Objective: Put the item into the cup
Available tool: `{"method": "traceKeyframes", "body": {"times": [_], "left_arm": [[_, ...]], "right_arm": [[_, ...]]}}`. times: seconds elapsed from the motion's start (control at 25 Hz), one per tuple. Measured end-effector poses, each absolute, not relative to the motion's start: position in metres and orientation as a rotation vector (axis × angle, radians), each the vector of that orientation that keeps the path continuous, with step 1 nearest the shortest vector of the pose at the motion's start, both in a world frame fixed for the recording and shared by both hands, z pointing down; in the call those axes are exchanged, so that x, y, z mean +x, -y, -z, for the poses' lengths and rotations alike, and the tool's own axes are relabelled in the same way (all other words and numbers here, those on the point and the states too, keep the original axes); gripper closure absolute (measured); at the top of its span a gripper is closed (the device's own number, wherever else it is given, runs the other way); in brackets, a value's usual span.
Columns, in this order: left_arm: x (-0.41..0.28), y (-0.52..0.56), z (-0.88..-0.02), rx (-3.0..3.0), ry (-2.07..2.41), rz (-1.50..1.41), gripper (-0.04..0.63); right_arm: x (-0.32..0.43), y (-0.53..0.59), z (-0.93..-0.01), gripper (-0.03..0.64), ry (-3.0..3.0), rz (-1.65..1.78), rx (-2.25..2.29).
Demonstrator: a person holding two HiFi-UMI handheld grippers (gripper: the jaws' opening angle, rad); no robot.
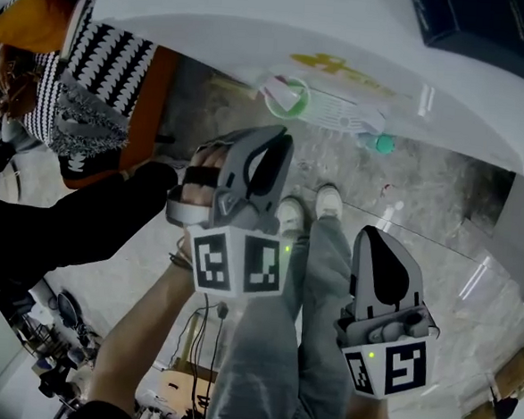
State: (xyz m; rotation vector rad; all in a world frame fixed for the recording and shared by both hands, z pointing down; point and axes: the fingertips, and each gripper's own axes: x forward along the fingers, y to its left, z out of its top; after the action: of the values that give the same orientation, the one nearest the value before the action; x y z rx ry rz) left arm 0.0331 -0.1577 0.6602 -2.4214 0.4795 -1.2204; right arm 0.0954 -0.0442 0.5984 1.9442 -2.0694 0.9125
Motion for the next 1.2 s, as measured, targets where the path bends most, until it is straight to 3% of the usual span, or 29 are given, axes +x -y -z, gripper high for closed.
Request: {"method": "traceKeyframes", "body": {"times": [0.24,0.84,1.2], "left_arm": [[0.017,0.137,-0.626,-2.622,-0.738,1.098,0.58],[-0.032,0.105,-0.616,-3.04,-1.507,0.947,0.583],[-0.024,0.08,-0.581,-3.068,-1.563,0.9,0.583]], "right_arm": [[0.091,0.06,-0.592,0.609,2.129,-0.902,1.966],[0.072,0.059,-0.602,0.609,2.121,-0.85,1.891],[0.066,0.064,-0.569,0.609,2.173,-0.783,1.856]]}}
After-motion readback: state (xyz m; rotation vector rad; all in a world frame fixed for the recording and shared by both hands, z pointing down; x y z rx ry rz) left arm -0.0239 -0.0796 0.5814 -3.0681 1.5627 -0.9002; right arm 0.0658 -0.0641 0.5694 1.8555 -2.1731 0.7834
